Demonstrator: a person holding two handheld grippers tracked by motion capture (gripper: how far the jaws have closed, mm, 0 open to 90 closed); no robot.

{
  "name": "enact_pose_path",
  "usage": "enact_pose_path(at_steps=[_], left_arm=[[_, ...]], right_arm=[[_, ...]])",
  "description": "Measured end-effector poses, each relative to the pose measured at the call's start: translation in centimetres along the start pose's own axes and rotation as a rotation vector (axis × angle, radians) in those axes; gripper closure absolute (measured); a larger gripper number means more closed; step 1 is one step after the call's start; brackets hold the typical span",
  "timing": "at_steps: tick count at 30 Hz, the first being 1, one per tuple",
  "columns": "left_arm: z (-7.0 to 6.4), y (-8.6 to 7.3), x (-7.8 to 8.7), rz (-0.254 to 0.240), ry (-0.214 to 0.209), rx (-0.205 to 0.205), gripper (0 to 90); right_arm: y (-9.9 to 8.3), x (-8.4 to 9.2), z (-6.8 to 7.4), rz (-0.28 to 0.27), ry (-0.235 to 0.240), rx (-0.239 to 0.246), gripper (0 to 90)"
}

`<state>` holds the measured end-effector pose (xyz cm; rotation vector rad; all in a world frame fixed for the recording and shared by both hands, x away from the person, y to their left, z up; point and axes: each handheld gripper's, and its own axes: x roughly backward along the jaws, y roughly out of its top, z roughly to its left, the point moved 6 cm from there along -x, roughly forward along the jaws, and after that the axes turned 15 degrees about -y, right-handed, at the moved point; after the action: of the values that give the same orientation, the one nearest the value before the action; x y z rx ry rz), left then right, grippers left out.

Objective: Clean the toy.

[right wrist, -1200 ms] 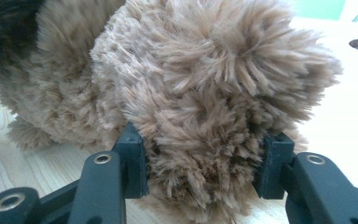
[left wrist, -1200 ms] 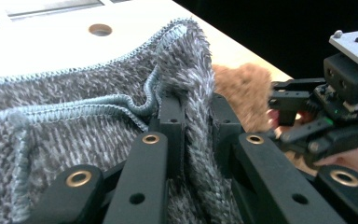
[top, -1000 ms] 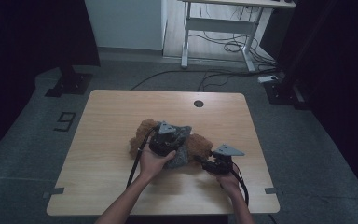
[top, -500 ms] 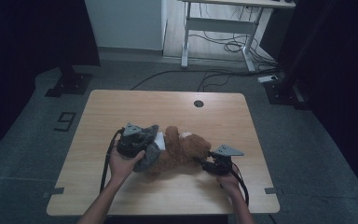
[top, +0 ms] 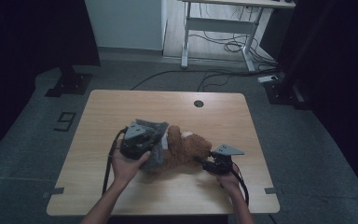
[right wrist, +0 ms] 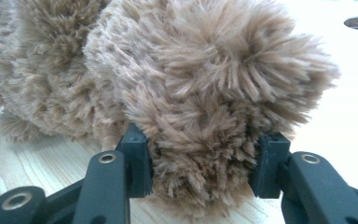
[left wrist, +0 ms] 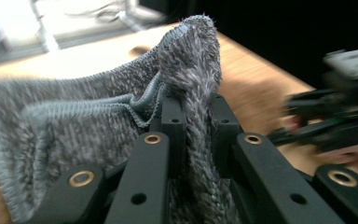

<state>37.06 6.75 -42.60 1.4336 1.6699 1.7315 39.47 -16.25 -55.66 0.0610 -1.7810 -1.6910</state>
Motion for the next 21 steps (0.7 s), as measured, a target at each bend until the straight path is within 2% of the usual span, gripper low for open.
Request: enact_pose_path(at_steps=[3,6,10,12,15,17,21], left_arm=[[-2.3,1.6,-2.3,0.018,-0.046,-0.043,79.6],[-3.4,2.4,-5.5,0.067,-0.068,-0.061,79.6],[-3.6,2.5,-10.2,0.136,-0.077,-0.042,79.5],[-3.6,2.1,-12.4,0.185,-0.085,-0.032,79.5],[-3.6,1.0,-15.1,0.261,-0.077,-0.041,79.1],[-3.6,0.4,-16.0,0.269,-0.077,-0.037,79.2],[-3.3,0.0,-15.9,0.276,-0.054,-0.063,79.8]], right_arm=[[0.0,0.0,0.0,0.002,-0.002,-0.002,51.0],[0.0,0.0,0.1,0.002,-0.004,-0.002,51.0],[0.0,0.0,0.1,0.002,-0.007,-0.002,51.0],[0.0,0.0,0.1,0.003,-0.009,-0.001,51.2],[0.0,0.0,0.1,0.004,-0.015,0.003,51.5],[-0.1,0.0,0.1,0.014,-0.026,0.007,51.7],[-0.3,-0.1,0.0,0.024,-0.032,0.002,51.9]])
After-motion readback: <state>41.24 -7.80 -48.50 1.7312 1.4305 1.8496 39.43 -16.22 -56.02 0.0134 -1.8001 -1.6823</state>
